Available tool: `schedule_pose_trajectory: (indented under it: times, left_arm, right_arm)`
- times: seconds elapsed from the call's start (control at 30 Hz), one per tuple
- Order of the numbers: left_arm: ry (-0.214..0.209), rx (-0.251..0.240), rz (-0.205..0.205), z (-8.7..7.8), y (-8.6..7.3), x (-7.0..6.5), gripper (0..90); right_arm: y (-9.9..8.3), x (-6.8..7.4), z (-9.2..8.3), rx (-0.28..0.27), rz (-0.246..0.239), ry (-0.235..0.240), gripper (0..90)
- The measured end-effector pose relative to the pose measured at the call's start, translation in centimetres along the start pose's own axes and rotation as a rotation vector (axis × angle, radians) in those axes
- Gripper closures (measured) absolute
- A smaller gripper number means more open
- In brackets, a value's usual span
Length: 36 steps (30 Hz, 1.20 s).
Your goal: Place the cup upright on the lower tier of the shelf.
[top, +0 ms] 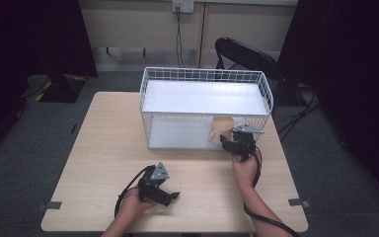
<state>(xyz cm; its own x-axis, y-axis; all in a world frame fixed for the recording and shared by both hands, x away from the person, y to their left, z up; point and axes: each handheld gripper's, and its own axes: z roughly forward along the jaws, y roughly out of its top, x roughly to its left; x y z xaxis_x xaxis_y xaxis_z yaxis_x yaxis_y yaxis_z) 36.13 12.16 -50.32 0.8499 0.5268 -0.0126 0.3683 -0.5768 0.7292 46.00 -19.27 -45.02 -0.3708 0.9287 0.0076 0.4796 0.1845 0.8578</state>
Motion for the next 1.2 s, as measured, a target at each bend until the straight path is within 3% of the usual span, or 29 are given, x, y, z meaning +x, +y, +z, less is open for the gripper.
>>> schedule_pose_trajectory:
  times: [0.63, 0.87, 1.0, 1.2]
  left_arm:
    - [0.0, 0.0, 0.0, 0.0, 0.0, 0.0, 7.8]
    - [0.0, 0.0, 0.0, 0.0, 0.0, 0.0, 7.8]
    - [0.0, 0.0, 0.0, 0.0, 0.0, 0.0, 7.8]
    - [0.001, 0.0, 0.0, 0.0, 0.0, 0.0, 7.8]
  right_arm:
    - [0.59, 0.15, -0.17, -0.016, -0.007, -0.013, 62.7]
    - [0.66, 0.25, -0.13, -0.025, -0.016, -0.02, 65.0]
    - [0.68, 0.22, -0.07, -0.025, -0.012, -0.019, 64.0]
    - [0.7, 0.0, -0.38, -0.032, -0.007, -0.012, 54.5]
